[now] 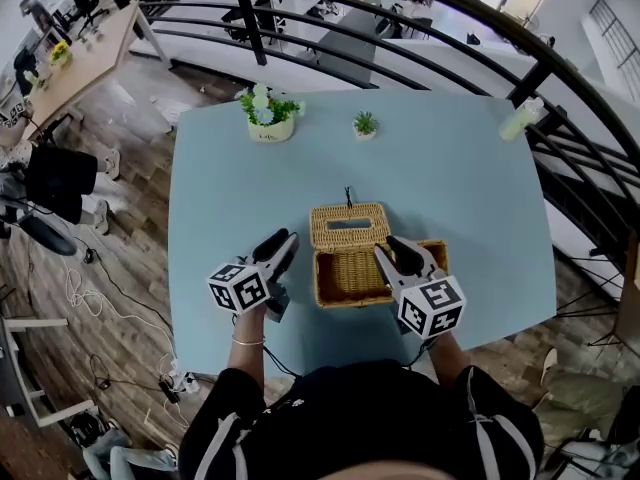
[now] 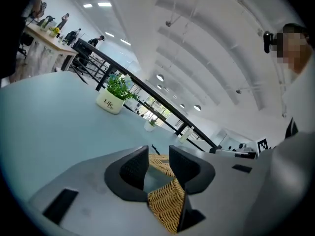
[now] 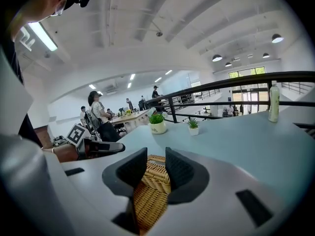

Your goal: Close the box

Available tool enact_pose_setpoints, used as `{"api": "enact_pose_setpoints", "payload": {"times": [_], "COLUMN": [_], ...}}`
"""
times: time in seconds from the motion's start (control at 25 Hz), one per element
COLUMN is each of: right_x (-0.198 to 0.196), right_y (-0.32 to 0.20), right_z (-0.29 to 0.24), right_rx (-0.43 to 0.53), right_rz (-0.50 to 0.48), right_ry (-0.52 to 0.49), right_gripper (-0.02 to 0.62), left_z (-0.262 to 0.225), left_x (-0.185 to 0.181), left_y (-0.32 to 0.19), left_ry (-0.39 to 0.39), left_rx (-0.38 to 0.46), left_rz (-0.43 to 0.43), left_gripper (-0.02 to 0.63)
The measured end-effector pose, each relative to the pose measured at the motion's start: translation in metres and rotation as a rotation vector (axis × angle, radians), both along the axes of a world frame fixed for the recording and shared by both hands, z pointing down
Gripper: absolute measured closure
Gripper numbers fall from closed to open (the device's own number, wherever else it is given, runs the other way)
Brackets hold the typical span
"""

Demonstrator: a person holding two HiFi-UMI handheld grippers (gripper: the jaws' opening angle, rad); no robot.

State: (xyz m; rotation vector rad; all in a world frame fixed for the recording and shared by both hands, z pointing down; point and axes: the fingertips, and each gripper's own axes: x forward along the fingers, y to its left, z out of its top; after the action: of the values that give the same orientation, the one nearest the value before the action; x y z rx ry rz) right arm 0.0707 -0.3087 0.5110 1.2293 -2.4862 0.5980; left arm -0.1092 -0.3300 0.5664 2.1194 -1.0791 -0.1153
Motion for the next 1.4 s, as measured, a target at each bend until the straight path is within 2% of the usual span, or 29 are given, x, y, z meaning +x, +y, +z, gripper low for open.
{"api": "enact_pose_setpoints", "payload": {"times": [0.2,0.6,0.88,1.4], "right_x": [-0.002,0.004,0.008,0.011], "right_y": [-0.003,-0.002,0.001,0.002], "right_z": [0.015,0.036,0.046,0.053], "right_rx": [-0.027,-0.070,-0.089,-0.112], "right_rz": [0.006,0.028,0.034,0.039], "right_ry": [0.025,0.067,0.083,0.100], "right_gripper": [0.479,0.476,0.476,0.476], "left_z": [0.020,0.047,0.059,0.063], "left_x": [0.002,0.018,0.029,0.039], "left_y": [-0.008,-0.019,-0.026,-0.039], "left_ry": [0.058,0.235,0.309,0.438], "left_rx": [-0.061,-0.184,-0.251,-0.281], "left_rz": [0.008,0.025,0.023,0.006], "left_gripper": [0.479,0.460,0.450,0.449]}}
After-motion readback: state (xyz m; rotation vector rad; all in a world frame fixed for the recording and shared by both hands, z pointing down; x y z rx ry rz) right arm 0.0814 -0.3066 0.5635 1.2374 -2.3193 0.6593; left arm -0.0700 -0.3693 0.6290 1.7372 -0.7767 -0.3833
